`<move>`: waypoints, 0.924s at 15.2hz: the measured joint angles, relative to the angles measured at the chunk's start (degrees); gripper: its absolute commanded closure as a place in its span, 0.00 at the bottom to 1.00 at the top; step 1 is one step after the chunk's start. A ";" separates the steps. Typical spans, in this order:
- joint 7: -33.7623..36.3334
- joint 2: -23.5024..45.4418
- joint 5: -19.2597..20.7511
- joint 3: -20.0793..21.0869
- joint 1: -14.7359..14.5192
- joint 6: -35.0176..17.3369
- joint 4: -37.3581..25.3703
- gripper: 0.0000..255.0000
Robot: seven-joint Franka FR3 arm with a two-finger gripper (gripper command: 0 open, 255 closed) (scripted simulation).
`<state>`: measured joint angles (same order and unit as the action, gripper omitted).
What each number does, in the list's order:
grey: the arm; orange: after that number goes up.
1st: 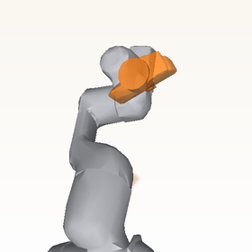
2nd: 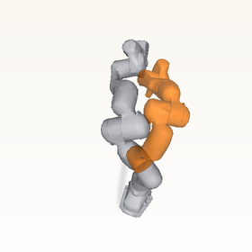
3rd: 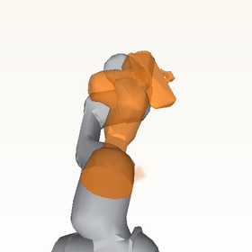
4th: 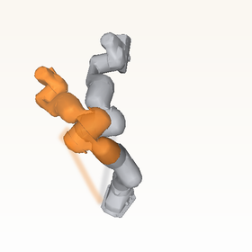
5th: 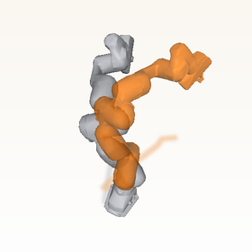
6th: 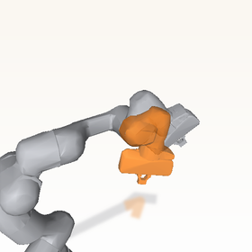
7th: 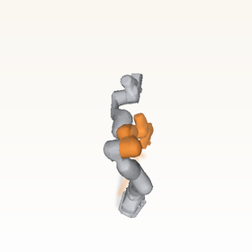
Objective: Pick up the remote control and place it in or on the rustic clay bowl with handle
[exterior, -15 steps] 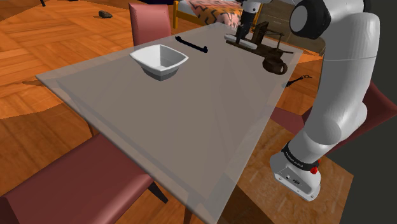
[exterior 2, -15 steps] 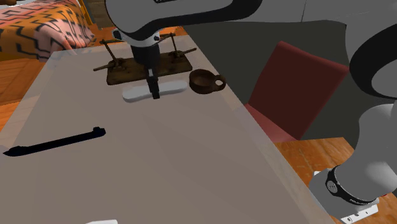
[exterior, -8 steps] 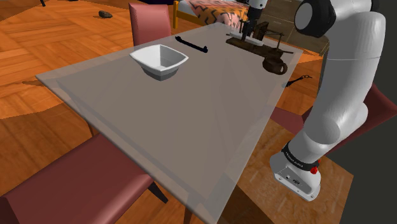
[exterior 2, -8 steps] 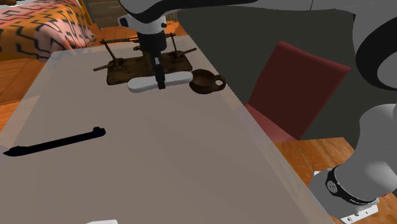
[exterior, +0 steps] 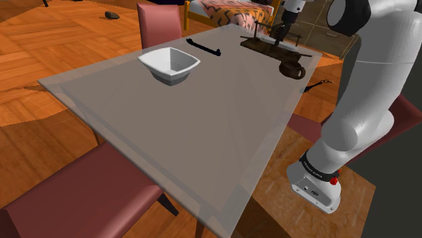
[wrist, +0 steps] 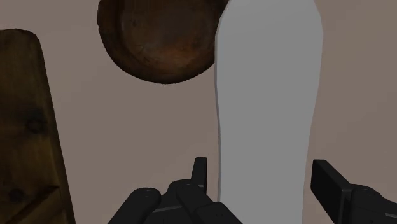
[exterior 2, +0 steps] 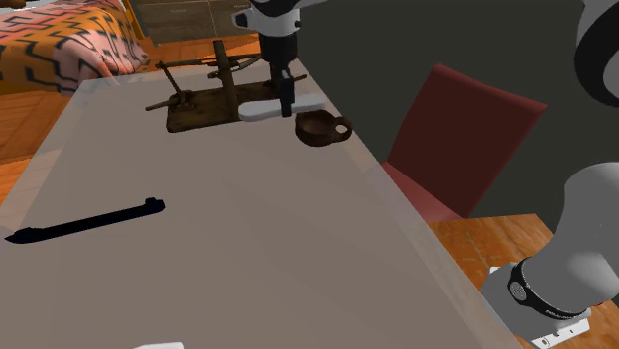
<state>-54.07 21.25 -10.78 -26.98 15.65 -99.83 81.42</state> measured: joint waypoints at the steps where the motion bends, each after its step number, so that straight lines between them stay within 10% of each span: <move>1: -0.91 -0.68 0.19 -0.33 0.41 -0.50 1.20 1.00; 14: -14.70 -0.71 -0.95 -4.35 9.88 -1.28 3.01 1.00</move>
<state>-68.77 20.54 -11.74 -31.33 25.53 -101.11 84.43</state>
